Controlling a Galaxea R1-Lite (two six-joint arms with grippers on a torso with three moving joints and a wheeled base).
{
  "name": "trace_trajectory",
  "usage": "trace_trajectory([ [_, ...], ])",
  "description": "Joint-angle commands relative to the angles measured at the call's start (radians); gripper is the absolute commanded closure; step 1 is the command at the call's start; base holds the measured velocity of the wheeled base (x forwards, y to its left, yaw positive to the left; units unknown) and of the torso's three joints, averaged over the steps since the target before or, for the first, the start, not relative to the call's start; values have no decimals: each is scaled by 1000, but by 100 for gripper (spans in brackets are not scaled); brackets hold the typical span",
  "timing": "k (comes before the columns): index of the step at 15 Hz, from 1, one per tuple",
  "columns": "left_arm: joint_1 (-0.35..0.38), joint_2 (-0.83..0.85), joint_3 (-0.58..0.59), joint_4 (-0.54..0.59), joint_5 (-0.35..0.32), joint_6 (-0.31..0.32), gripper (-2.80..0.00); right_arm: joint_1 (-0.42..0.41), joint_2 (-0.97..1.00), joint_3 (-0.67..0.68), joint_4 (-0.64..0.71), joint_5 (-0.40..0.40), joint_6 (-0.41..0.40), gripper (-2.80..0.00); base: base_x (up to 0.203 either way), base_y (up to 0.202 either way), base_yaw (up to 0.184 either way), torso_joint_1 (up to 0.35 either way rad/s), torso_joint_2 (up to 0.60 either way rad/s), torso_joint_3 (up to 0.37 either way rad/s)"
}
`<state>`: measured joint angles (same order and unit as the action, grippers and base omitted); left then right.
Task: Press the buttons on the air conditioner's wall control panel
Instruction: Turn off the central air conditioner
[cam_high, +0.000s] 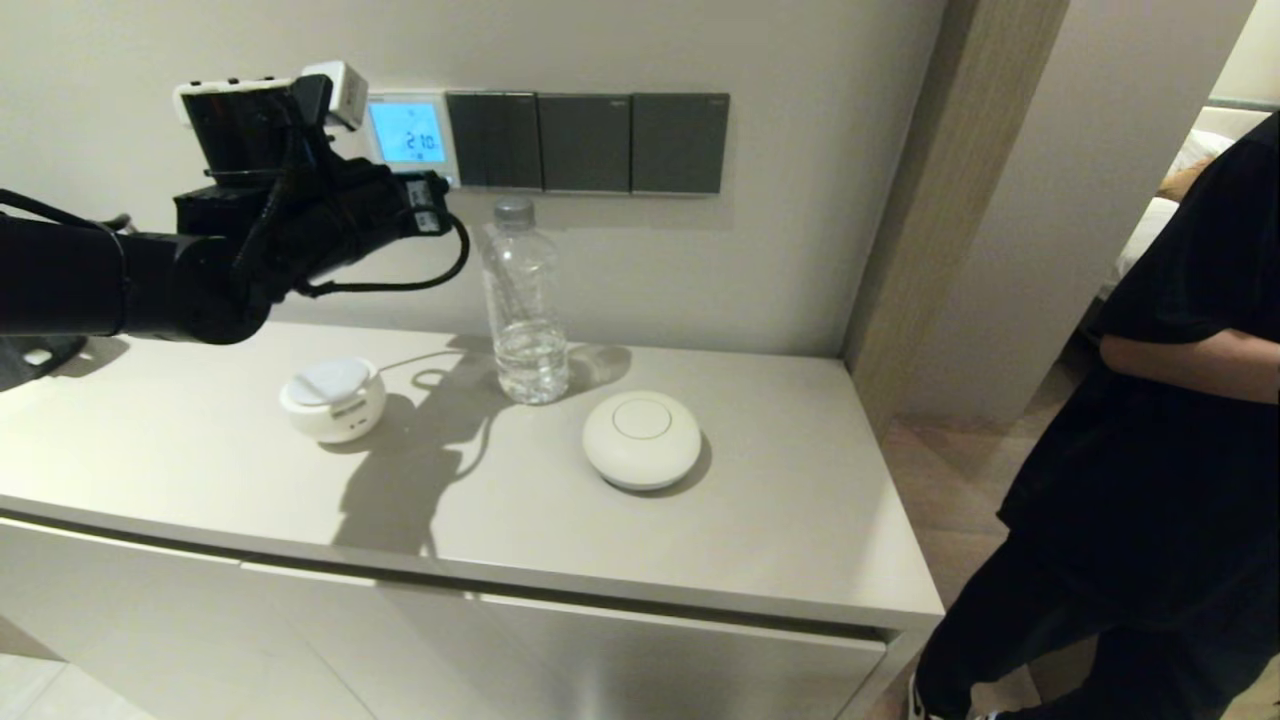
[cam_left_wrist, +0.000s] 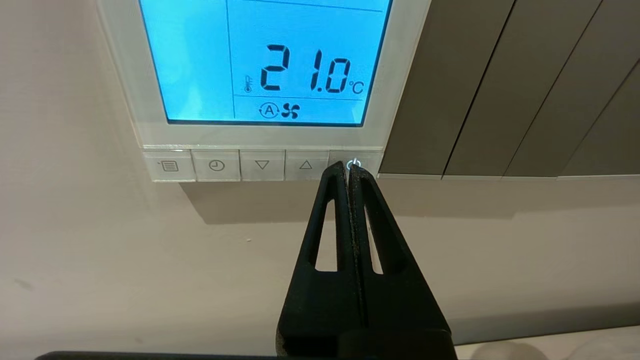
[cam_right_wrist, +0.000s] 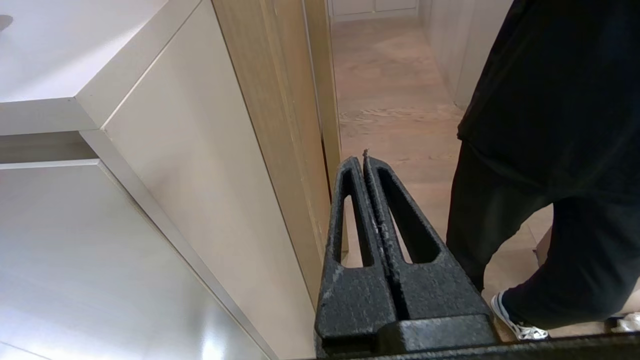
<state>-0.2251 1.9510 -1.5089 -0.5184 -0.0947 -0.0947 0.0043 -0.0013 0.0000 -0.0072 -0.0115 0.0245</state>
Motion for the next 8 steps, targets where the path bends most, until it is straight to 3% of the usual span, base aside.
trace_trajectory([
  [1, 0, 15, -5, -3, 0, 0, 0, 0, 1, 3, 0, 0, 0, 0, 0, 0, 0, 0, 0, 0],
  [8, 0, 16, -12, -4, 1, -2, 0, 0, 1, 3, 0, -1, 0, 0, 0, 0, 0, 0, 0, 0],
])
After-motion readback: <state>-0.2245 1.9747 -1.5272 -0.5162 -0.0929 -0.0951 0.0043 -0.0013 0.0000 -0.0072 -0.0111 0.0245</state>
